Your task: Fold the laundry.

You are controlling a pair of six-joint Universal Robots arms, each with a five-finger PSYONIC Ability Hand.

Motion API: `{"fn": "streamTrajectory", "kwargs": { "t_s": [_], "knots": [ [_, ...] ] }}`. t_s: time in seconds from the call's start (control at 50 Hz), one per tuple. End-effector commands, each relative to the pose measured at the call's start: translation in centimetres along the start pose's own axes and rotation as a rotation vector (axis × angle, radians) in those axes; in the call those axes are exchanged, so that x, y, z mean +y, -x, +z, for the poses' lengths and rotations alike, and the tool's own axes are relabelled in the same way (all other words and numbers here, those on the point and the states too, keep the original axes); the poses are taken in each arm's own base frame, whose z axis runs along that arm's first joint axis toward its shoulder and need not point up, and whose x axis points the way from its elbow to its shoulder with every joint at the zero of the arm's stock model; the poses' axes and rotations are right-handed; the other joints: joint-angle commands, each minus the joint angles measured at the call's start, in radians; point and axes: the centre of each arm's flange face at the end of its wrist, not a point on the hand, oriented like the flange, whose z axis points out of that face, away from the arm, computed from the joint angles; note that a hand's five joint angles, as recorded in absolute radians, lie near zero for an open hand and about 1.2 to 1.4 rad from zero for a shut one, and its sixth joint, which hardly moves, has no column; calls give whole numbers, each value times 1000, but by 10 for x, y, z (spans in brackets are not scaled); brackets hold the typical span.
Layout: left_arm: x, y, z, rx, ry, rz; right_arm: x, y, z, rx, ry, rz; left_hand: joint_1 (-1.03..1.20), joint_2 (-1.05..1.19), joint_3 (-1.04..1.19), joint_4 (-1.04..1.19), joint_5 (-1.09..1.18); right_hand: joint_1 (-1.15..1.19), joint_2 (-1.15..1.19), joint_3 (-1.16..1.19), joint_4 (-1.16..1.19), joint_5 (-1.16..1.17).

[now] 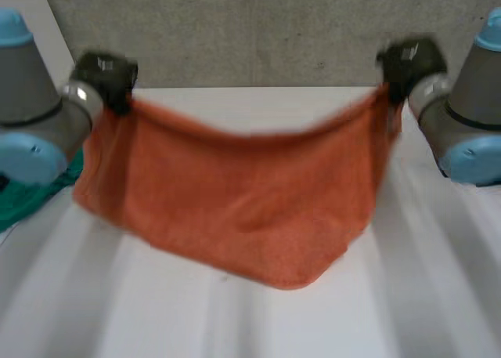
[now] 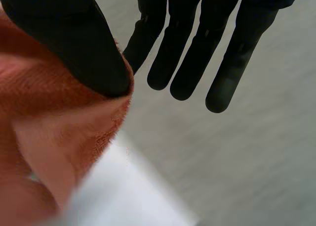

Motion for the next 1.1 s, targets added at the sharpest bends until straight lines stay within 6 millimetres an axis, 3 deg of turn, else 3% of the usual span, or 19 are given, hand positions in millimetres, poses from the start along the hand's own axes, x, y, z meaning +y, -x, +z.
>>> {"fn": "streamTrajectory", "kwargs": {
  "t_s": [0.02,0.04,0.12,0.24,0.38,0.4,0.46,0.48,0.54,0.56,0.66,0.72,0.78,0.9,1.0,1.02,1.04,1.1],
  "knots": [
    [-122,47,0,-252,-526,-71,-76,-48,34,339,-432,27,223,201,208,199,240,286,216,206,197,242],
    [-131,53,-4,-283,-567,-76,-91,-58,35,380,-506,32,223,201,208,199,240,286,216,206,197,242],
    [-151,70,-12,-365,-665,-74,-110,-67,32,385,-580,38,223,201,208,199,240,286,216,206,197,242],
    [-121,68,-14,-320,-525,-80,-101,-67,27,293,-525,32,223,201,208,199,240,286,216,206,197,242],
    [-42,34,-15,-197,-266,-96,-45,-58,14,138,-306,20,223,201,208,199,240,286,216,206,197,242],
    [-21,22,-16,-153,-209,-97,-29,-49,8,74,-253,21,223,201,208,199,240,286,216,206,197,242],
    [13,5,-18,-89,-121,-97,-3,-32,-5,-41,-170,28,223,201,208,199,240,286,216,206,197,242],
    [34,-6,-20,-46,-69,-94,15,-19,-13,-112,-115,35,223,201,208,199,240,286,216,206,197,242],
    [66,-22,-23,11,6,-84,43,1,-26,-205,-30,42,223,201,208,199,240,286,216,206,197,242],
    [83,-29,-24,35,47,-60,61,10,-32,-239,29,36,223,201,208,199,240,286,216,206,197,242],
    [125,-38,-26,66,151,19,103,26,-44,-294,176,-39,223,201,208,199,240,286,216,206,197,242],
    [145,-37,-24,72,203,71,114,29,-49,-314,231,-61,-95,-117,-110,-119,-78,286,216,206,197,242],
    [154,-34,-26,81,256,123,115,28,-51,-316,260,-43,-428,-450,-443,-452,-410,286,216,206,197,242],
    [153,-27,-31,66,279,147,108,24,-55,-307,278,-36,-693,-715,-708,-717,-675,286,216,206,197,242],
    [153,-25,-34,80,268,142,103,21,-58,-309,284,-34,-271,-293,-286,-295,-254,286,216,206,197,242],
    [150,-26,-36,104,254,143,101,21,-59,-312,287,-35,20,-2,5,-4,38,286,216,206,197,242],
    [149,-27,-39,113,252,142,101,20,-60,-312,290,-37,160,138,145,136,177,286,216,206,197,242],
    [140,-27,-53,141,266,149,98,18,-66,-334,314,-45,223,201,208,199,240,286,216,206,197,242]
  ]
}}
